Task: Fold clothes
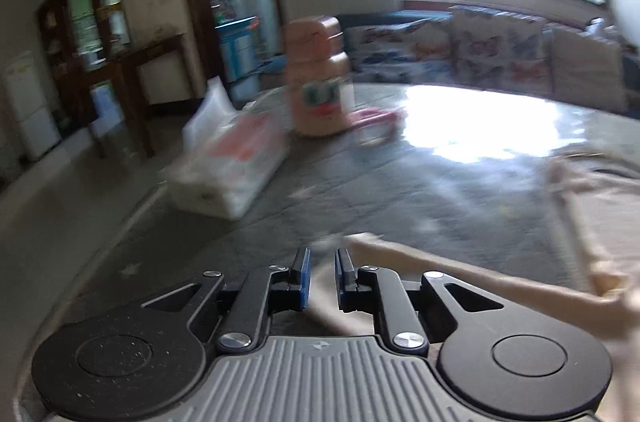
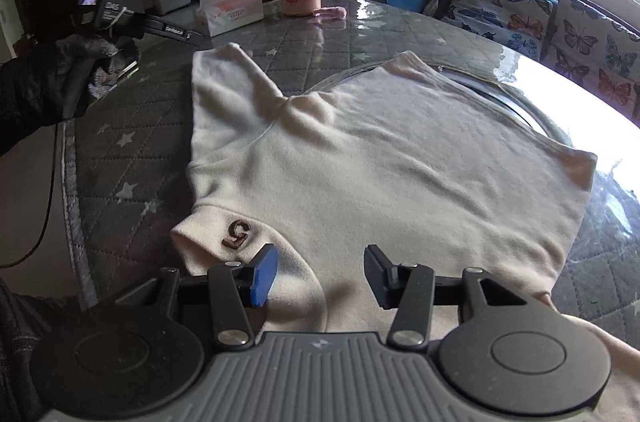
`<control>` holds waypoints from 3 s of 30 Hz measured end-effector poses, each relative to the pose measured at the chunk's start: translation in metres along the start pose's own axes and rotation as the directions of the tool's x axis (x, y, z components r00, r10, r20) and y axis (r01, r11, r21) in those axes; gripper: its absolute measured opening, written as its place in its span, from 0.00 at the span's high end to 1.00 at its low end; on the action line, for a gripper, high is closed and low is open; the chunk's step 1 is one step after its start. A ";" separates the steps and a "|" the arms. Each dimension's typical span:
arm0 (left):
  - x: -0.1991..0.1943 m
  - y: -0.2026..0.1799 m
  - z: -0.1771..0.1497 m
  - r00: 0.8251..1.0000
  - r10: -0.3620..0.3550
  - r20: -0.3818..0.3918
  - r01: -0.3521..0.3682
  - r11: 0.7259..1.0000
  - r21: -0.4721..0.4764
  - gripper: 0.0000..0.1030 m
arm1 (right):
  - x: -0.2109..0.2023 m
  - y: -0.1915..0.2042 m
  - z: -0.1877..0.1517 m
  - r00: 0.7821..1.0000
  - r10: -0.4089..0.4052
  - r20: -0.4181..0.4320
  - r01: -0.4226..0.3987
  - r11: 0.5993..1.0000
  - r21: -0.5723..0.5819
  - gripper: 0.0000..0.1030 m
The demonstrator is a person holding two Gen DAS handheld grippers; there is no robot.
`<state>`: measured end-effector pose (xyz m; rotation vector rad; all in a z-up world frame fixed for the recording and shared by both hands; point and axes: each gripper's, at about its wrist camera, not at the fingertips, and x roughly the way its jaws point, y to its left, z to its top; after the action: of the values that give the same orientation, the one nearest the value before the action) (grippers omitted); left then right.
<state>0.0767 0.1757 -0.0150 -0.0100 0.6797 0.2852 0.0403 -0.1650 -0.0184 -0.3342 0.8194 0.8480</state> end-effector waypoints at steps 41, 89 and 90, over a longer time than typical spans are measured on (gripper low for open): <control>-0.030 -0.148 -0.011 0.908 -0.409 -0.093 0.419 0.894 0.161 0.72 | -0.035 -0.065 -0.041 0.974 -0.210 0.085 0.174 0.934 0.312 0.53; -0.106 -0.277 -0.077 0.814 -0.556 -0.166 0.558 0.670 0.490 0.40 | -0.124 -0.137 -0.146 0.788 -0.615 -0.023 0.499 0.617 0.608 0.53; -0.106 -0.277 -0.077 0.815 -0.556 -0.165 0.557 0.671 0.489 0.39 | -0.124 -0.143 -0.149 0.777 -0.628 -0.037 0.511 0.596 0.619 0.53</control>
<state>0.0235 -0.1251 -0.0321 0.2988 0.7061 -0.5085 0.0278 -0.4052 -0.0293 0.0653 0.6954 -0.0312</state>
